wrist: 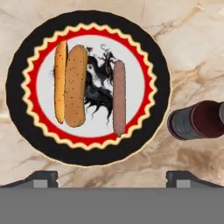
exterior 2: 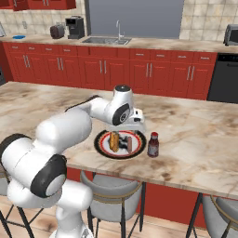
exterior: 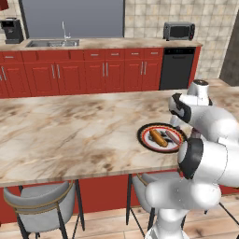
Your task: Move the hot dog bun to the plate on the dining table and place the condiment next to that plate. Then navigate to the fridge and take the sausage and place it on the plate as well.
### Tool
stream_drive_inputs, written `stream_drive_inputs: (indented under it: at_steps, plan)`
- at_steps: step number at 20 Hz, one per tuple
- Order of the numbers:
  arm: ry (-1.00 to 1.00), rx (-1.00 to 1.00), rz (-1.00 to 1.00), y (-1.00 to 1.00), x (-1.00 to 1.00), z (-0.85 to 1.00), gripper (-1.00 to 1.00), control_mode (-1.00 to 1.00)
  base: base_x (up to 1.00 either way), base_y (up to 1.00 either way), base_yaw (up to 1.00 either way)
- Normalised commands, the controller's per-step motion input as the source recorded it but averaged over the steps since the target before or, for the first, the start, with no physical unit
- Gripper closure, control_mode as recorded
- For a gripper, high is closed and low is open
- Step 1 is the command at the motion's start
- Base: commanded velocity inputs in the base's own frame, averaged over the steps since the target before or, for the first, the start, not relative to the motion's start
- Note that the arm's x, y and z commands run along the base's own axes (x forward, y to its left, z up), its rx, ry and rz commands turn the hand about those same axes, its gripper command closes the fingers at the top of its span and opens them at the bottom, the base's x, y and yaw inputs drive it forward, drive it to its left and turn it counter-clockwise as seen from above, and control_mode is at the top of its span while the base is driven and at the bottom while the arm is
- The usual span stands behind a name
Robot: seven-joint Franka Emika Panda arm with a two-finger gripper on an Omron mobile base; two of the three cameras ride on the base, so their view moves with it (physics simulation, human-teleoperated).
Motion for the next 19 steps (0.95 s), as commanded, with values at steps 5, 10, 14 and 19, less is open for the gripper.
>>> stream_drive_inputs:
  at_steps: [5,10,14,19]
  plan:
    - [0.05,0.0,0.0,0.48,-0.96,1.0,-1.0,-1.0,0.0,0.0,0.0]
    - [0.13,0.0,-0.02,0.71,-1.0,0.84,-1.0,-1.0,0.0,0.0,0.0]
    - [0.11,0.0,-0.01,0.81,-1.0,0.49,-1.0,-1.0,0.0,0.0,0.0]
    - [0.02,0.0,0.0,0.75,-0.99,0.36,-1.0,-1.0,0.0,0.0,0.0]
